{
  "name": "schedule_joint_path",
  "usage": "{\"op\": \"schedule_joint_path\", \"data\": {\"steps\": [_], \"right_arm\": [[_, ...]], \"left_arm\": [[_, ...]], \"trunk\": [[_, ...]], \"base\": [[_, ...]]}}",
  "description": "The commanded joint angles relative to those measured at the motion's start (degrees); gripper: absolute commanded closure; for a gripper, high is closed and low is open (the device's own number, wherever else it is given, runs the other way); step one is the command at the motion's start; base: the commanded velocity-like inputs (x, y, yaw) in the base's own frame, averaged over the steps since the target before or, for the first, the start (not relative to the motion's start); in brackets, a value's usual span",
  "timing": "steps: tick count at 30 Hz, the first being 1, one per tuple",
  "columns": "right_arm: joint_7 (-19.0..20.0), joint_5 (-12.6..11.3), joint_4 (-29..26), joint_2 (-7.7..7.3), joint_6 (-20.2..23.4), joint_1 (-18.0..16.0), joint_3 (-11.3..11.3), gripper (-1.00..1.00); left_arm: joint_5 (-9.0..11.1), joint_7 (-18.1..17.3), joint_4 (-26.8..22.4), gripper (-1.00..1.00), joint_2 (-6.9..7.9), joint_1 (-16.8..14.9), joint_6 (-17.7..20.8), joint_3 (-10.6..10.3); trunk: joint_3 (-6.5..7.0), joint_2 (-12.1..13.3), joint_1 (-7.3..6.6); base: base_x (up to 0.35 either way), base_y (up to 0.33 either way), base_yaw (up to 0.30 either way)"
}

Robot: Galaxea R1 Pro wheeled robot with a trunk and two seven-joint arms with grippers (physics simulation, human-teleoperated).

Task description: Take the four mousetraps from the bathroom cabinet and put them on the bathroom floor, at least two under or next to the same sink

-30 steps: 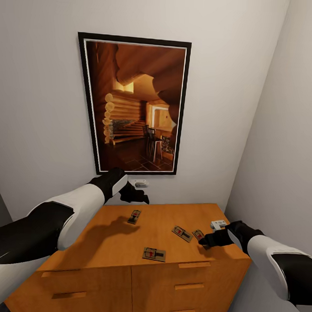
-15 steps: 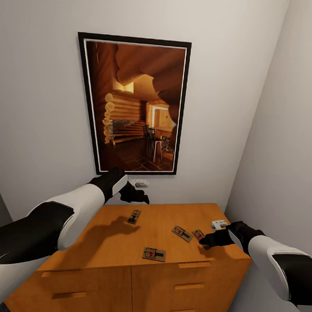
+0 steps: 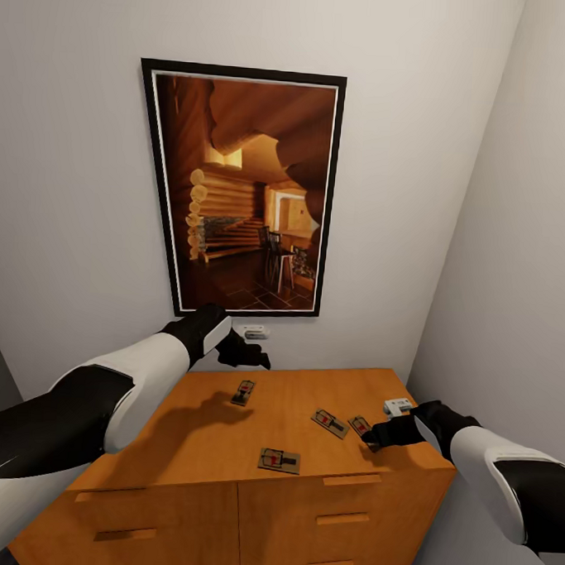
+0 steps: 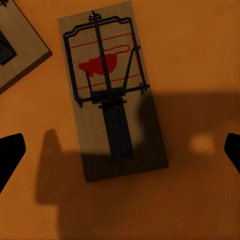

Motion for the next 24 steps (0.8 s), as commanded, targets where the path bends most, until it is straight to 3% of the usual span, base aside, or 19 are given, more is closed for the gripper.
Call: {"op": "schedule_joint_path", "data": {"steps": [1,24], "right_arm": [[0.3,0.1,0.1,0.00,0.0,0.0,0.4,-1.00],[0.3,0.1,0.1,0.01,0.0,0.0,0.4,-1.00]], "left_arm": [[0.4,-0.1,-0.1,-1.00,0.02,0.0,0.2,-0.5],[0.4,-0.1,-0.1,-1.00,0.06,0.0,0.2,-0.5]], "trunk": [[-0.03,0.0,0.02],[-0.03,0.0,0.02]], "base": [[0.000,0.000,0.000],[0.004,0.000,0.000]]}}
